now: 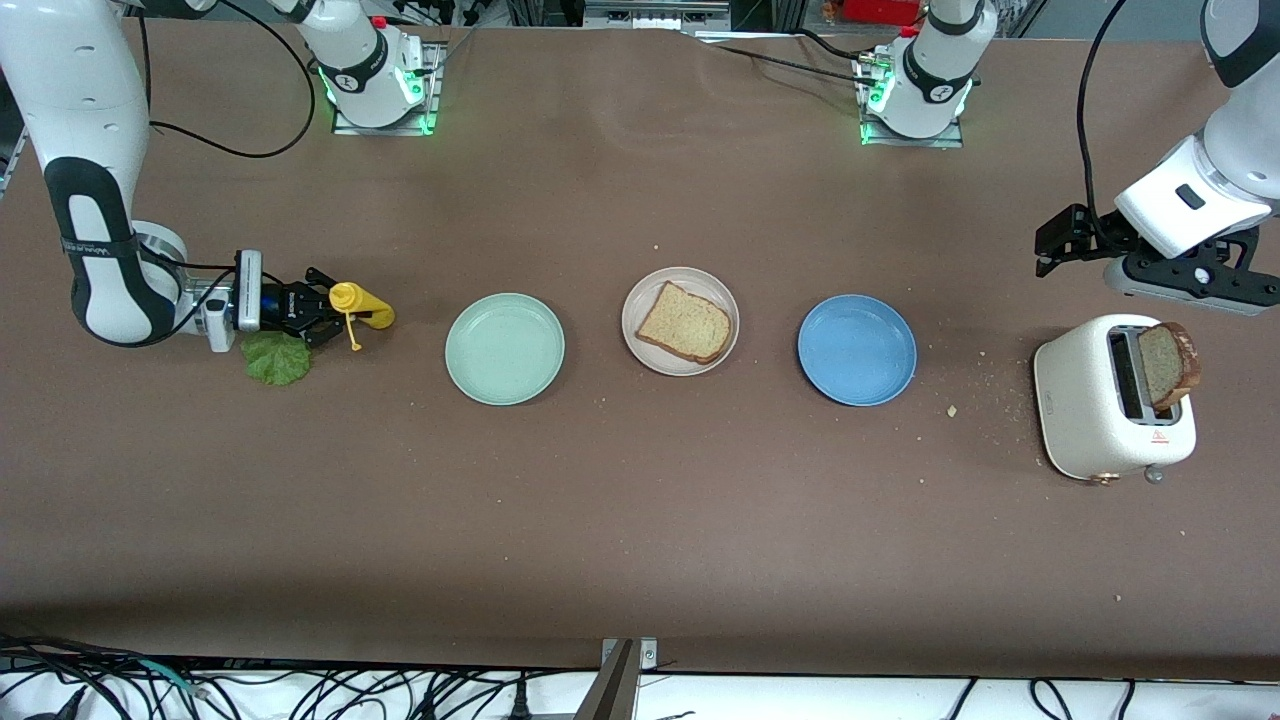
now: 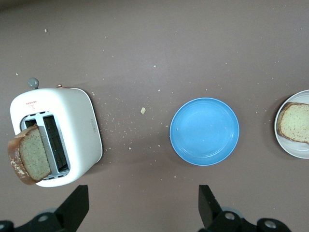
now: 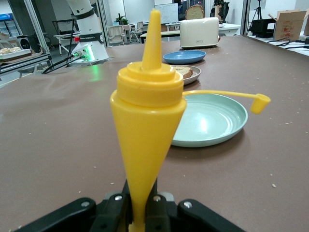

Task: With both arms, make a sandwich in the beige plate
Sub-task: 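Lower the mustard bottle upright onto the table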

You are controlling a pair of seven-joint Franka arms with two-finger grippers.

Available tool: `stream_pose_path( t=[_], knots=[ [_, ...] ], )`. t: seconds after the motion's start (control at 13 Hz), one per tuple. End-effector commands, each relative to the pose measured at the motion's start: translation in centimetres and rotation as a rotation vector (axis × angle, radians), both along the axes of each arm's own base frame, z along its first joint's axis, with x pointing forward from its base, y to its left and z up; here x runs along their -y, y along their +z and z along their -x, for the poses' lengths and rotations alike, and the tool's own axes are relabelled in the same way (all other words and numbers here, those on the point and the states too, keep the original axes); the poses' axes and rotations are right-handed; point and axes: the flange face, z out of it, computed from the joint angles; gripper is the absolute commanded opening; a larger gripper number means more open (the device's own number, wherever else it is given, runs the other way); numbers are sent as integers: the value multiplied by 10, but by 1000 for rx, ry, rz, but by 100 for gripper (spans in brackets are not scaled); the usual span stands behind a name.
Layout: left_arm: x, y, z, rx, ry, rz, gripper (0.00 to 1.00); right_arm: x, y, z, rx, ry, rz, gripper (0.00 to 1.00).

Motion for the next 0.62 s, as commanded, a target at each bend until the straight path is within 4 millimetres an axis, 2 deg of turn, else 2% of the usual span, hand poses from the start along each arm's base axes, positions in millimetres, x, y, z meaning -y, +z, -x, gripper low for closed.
stream_pose_path(
  t=[0.0, 0.08, 0.15, 0.23, 0.31, 0.38, 0.54],
  knots=[
    [-1, 2, 2, -5, 10, 14, 100, 3, -8, -7, 16, -9, -21, 9],
    [-1, 2, 2, -5, 10, 14, 100, 2, -10, -7, 13, -7, -22, 21],
    [-1, 2, 2, -5, 10, 14, 100, 2, -10, -7, 11, -8, -22, 27],
    [-1, 2, 2, -5, 10, 14, 100, 2, -10, -8, 7, -10, -20, 39],
    [-1, 2, 2, -5, 10, 14, 100, 2, -10, -7, -1, -14, -20, 65],
    [-1, 2, 2, -5, 10, 14, 100, 3, -10, -7, -8, -18, -18, 80],
    [-1, 2, 2, -5, 10, 14, 100, 5, -7, -8, -40, -32, -13, 90]
  ],
)
